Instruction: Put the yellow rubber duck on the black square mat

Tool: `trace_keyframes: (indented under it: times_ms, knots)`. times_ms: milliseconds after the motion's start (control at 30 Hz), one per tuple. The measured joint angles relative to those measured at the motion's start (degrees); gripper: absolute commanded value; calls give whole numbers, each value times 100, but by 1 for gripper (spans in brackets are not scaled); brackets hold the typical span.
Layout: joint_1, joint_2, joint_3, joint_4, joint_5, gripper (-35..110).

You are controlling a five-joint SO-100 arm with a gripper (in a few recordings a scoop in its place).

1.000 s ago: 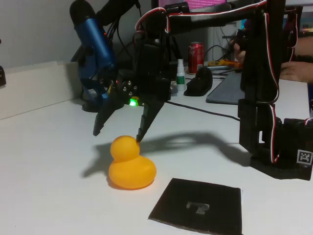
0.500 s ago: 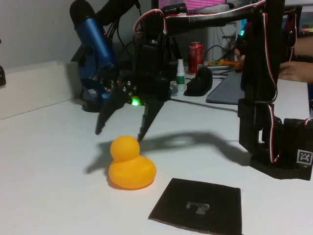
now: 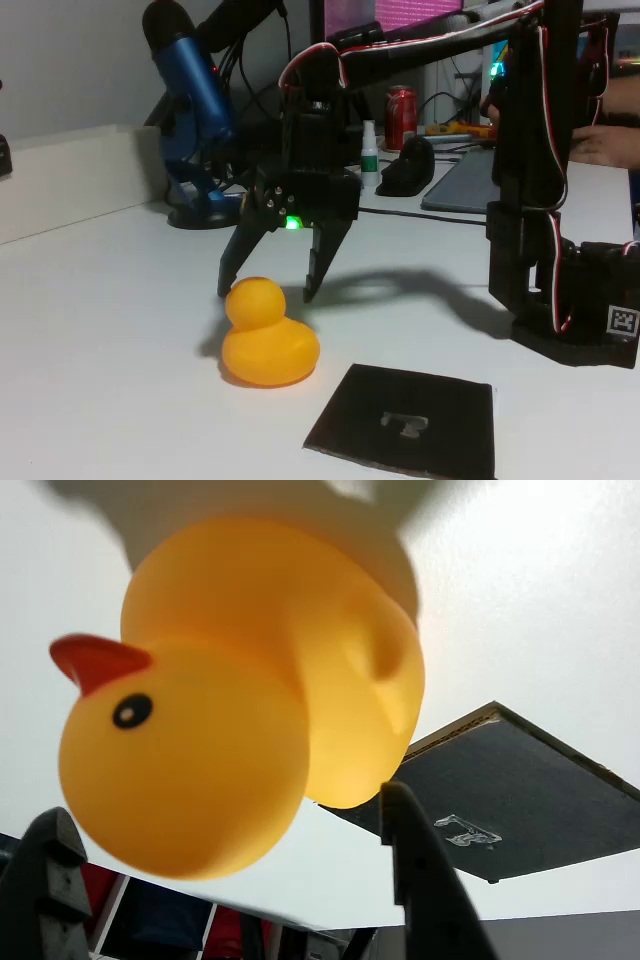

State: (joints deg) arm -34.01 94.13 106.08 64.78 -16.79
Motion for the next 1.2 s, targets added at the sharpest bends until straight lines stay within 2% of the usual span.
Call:
trace_keyframes:
  times_ms: [433, 767, 1200]
  knots:
    - [-35, 0, 0, 0, 0, 33]
    - [-35, 44, 0, -35, 0, 12]
    - [-35, 44, 0, -35, 0, 11]
